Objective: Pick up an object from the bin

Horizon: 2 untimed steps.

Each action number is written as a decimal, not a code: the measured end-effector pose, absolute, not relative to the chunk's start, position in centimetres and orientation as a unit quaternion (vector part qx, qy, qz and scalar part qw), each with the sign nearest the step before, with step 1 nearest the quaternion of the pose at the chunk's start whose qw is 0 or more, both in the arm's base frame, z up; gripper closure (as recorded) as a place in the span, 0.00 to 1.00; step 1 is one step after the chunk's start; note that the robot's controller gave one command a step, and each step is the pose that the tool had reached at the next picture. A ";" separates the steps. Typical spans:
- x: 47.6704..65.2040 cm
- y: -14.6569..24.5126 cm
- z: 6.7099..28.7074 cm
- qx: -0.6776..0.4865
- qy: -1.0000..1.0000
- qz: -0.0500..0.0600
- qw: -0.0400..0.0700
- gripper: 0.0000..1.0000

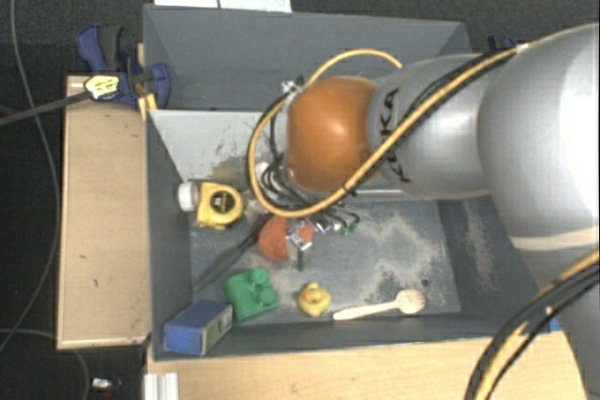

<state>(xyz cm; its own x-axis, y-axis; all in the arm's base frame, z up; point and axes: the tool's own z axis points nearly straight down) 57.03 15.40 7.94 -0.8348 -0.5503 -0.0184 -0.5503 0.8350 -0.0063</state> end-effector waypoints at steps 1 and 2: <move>57.0 13.7 7.3 -0.340 0.940 -0.001 0.011 0.00; 57.5 12.4 7.0 -0.288 0.958 0.004 0.002 0.00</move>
Offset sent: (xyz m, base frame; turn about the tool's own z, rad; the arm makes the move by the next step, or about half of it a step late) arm 0.0123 -0.0386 -0.0094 0.0248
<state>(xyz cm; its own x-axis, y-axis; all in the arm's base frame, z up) 57.53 12.38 7.00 -0.8345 -0.5510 -0.0060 -0.5510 0.8345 0.0058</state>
